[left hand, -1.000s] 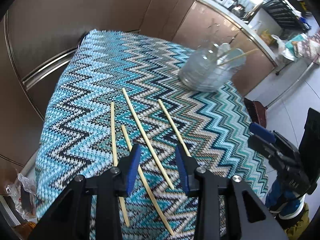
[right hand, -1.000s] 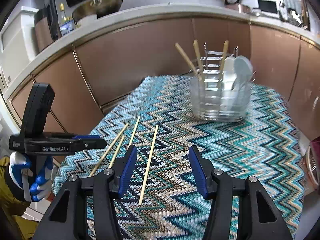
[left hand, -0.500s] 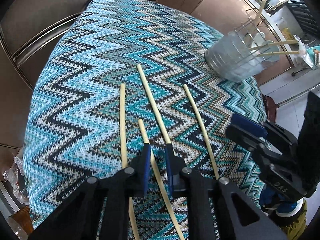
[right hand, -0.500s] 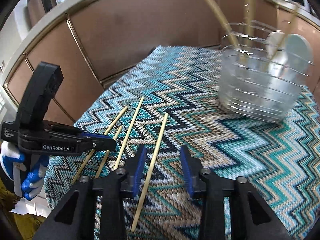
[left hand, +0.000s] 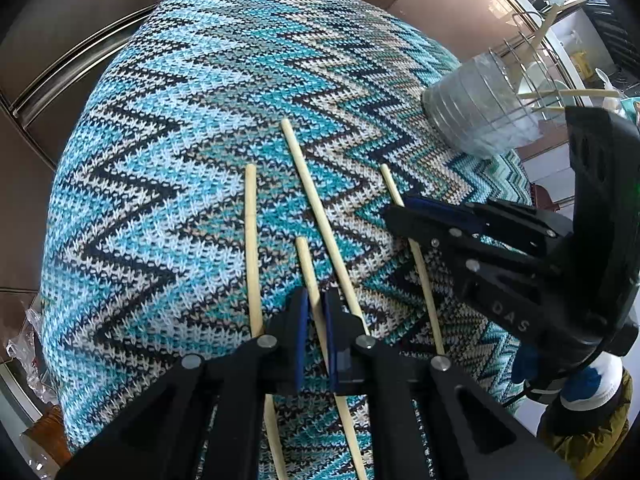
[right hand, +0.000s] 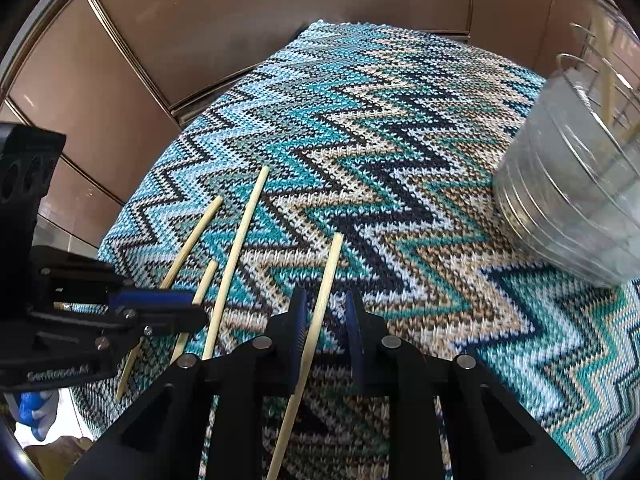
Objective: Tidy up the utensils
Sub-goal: 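Grasp a bamboo chopstick with left tool while right tool grasps another chopstick, then lift both held chopsticks and carry them over the wire holder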
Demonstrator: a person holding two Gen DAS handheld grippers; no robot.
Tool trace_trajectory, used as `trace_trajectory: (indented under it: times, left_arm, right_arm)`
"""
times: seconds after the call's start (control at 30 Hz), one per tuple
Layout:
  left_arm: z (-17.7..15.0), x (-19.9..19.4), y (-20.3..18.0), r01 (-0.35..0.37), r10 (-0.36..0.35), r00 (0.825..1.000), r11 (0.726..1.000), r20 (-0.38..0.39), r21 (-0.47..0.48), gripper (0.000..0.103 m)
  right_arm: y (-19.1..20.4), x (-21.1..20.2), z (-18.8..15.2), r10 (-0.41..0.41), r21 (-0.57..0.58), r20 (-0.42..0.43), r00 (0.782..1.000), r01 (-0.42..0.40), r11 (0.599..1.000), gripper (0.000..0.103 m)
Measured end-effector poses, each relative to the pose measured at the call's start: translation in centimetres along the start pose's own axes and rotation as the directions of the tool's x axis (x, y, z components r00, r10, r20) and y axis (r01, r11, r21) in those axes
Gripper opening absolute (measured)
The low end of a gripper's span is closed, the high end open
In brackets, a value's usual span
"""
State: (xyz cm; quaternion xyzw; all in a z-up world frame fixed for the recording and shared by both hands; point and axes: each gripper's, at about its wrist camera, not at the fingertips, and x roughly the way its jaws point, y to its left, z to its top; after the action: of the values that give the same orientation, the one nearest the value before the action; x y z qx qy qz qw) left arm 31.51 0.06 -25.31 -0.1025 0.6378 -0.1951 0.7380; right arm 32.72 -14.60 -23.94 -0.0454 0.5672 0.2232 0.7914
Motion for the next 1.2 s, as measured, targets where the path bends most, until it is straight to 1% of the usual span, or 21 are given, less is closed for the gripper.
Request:
trace_trajectory:
  times: [0.03, 0.1, 0.27, 0.37, 0.43, 0.53, 0.67, 0.77, 0.83, 0.9, 1.0, 1.07, 1.13, 1.2]
  left_arm:
    - [0.0, 0.0, -0.1, -0.005, 0.005, 1.0, 1.0, 0.001, 0.001, 0.008]
    - [0.0, 0.0, -0.2, -0.013, 0.013, 1.0, 1.0, 0.007, -0.001, 0.008]
    - [-0.4, -0.2, -0.6, -0.023, 0.023, 0.999, 1.0, 0.038, -0.013, 0.007]
    - [-1.1, -1.1, -1.2, -0.025, 0.026, 0.997, 1.0, 0.076, -0.005, 0.006]
    - [-1.7, -2.0, -1.7, -0.031, 0.03, 0.994, 1.0, 0.109, 0.002, 0.006]
    - [-2.5, -3.6, -2.7, -0.037, 0.033, 0.984, 0.999, 0.174, 0.019, 0.006]
    - [-4.2, -6.2, -4.2, -0.049, 0.035, 0.96, 0.998, 0.276, 0.044, 0.005]
    - [-5.4, -7.9, -5.2, -0.062, 0.039, 0.941, 0.996, 0.338, 0.057, 0.005]
    - [-6.2, -9.1, -5.7, -0.073, 0.042, 0.923, 0.995, 0.381, 0.067, 0.005]
    - [-7.2, -10.4, -6.5, -0.089, 0.048, 0.902, 0.993, 0.43, 0.077, 0.005]
    - [-8.4, -12.1, -7.4, -0.101, 0.047, 0.874, 0.991, 0.484, 0.087, 0.005]
    - [-9.2, -13.3, -7.9, -0.099, 0.04, 0.858, 0.991, 0.513, 0.087, 0.005]
    - [-10.0, -14.6, -8.5, -0.1, 0.037, 0.837, 0.991, 0.546, 0.087, 0.005]
    - [-10.6, -15.5, -8.9, -0.099, 0.032, 0.823, 0.991, 0.567, 0.088, 0.005]
  right_arm:
    - [0.1, 0.0, 0.1, -0.004, -0.006, -0.005, 1.0, 0.004, 1.0, 0.012]
    - [0.3, 0.2, 0.2, -0.008, -0.013, -0.006, 1.0, 0.008, 1.0, 0.009]
    - [0.3, -1.4, -1.0, 0.009, 0.007, 0.04, 0.999, -0.009, 1.0, 0.007]
    - [0.2, -3.4, -2.2, 0.014, 0.011, 0.086, 0.996, -0.015, 1.0, 0.007]
    - [0.1, -5.1, -3.0, 0.018, 0.015, 0.131, 0.991, -0.02, 1.0, 0.006]
    - [0.0, -7.5, -4.6, 0.017, 0.019, 0.197, 0.98, -0.021, 1.0, 0.006]
    - [0.8, -10.6, -7.0, 0.012, 0.021, 0.286, 0.958, -0.019, 1.0, 0.005]
    - [1.6, -13.1, -8.7, 0.001, 0.024, 0.355, 0.935, -0.01, 1.0, 0.005]
    - [2.2, -14.4, -9.7, -0.005, 0.027, 0.391, 0.92, -0.006, 1.0, 0.005]
    - [2.6, -15.8, -11.0, -0.009, 0.032, 0.422, 0.906, -0.005, 0.999, 0.005]
    - [2.8, -17.0, -12.1, -0.012, 0.041, 0.453, 0.891, -0.008, 0.999, 0.005]
    - [3.0, -18.2, -13.2, -0.012, 0.045, 0.477, 0.879, -0.01, 0.999, 0.005]
    - [3.3, -19.4, -14.2, -0.014, 0.047, 0.503, 0.864, -0.01, 0.999, 0.005]
    - [3.6, -20.8, -15.0, -0.017, 0.046, 0.528, 0.849, -0.009, 0.999, 0.005]
